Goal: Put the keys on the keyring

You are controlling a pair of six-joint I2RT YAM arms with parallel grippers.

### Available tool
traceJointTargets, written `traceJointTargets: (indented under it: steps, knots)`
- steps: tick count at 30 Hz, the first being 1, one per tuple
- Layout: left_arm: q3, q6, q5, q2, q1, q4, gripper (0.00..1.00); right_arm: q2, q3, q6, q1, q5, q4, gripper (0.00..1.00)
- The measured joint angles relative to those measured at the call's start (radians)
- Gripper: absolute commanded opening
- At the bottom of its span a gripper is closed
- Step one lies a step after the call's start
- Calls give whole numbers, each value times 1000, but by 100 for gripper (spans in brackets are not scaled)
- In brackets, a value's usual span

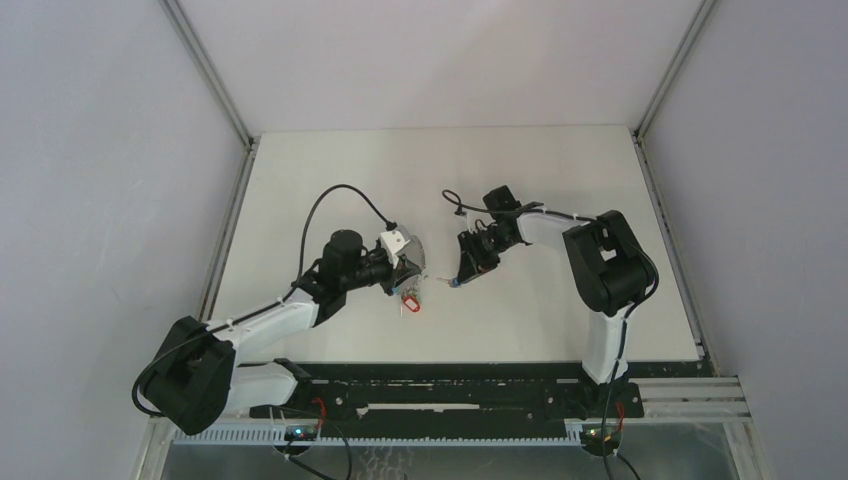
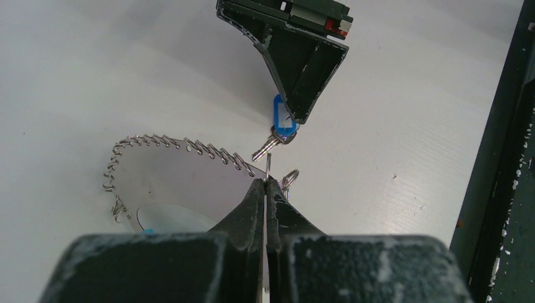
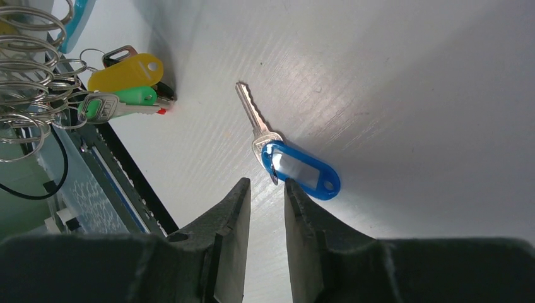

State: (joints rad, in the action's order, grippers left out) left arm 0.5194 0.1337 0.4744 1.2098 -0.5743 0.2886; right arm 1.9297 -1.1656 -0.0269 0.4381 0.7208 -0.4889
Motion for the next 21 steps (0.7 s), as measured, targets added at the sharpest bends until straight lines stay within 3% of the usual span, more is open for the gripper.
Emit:
traceJointTargets:
  steps: [21]
  knots:
    - [0, 0, 1, 0, 0, 0, 0, 31, -1, -14, 1, 45, 29, 21]
